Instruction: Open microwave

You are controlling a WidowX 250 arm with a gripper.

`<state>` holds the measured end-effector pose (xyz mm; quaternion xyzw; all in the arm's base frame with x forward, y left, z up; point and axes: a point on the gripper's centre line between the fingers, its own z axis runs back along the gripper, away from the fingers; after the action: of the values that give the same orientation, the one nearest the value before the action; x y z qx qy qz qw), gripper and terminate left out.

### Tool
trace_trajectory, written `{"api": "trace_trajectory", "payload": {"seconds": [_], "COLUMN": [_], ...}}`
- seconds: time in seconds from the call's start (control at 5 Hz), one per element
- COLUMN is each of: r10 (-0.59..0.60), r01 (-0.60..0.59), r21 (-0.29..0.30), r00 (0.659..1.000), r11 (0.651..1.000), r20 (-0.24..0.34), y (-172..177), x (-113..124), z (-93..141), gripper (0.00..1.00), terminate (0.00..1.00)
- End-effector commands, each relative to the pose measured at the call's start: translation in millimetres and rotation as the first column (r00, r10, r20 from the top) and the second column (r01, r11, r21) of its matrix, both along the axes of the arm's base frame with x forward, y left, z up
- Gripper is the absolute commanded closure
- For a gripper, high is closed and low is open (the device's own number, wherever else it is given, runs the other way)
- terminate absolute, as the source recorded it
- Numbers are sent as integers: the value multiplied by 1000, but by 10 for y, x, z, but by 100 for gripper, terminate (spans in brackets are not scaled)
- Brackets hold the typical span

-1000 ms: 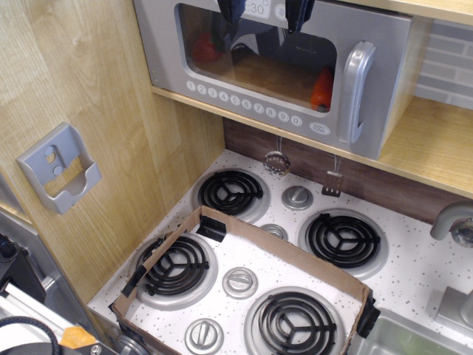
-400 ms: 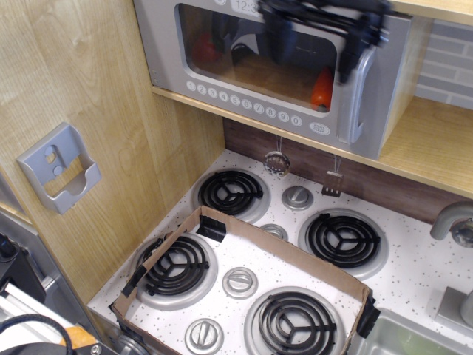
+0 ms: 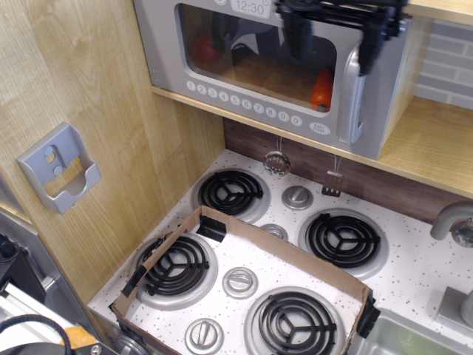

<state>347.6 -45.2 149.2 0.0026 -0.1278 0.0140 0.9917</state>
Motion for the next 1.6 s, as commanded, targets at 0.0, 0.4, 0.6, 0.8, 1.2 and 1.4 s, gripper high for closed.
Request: {"api": "trace_trajectory", "payload": {"seconds": [0.0, 0.4, 0.6, 0.8, 1.2, 1.4], "r10": [-12, -8, 8, 9, 26, 57], "r01": [13, 7, -10, -9, -27, -59], "r21": [-19, 10, 13, 4, 12, 19], "r00": [998, 996, 996, 996, 995, 994], "r11": [1000, 1000, 1000, 1000, 1000, 998], "r20": [66, 84, 92, 91, 98, 95], "y": [-139, -35, -6, 19, 54, 67], "x": [265, 214, 185, 225, 243, 159], "z": [109, -49, -108, -146, -124, -115], "gripper": [0, 0, 0, 0, 100, 100], "terminate": [0, 0, 0, 0, 0, 0]}}
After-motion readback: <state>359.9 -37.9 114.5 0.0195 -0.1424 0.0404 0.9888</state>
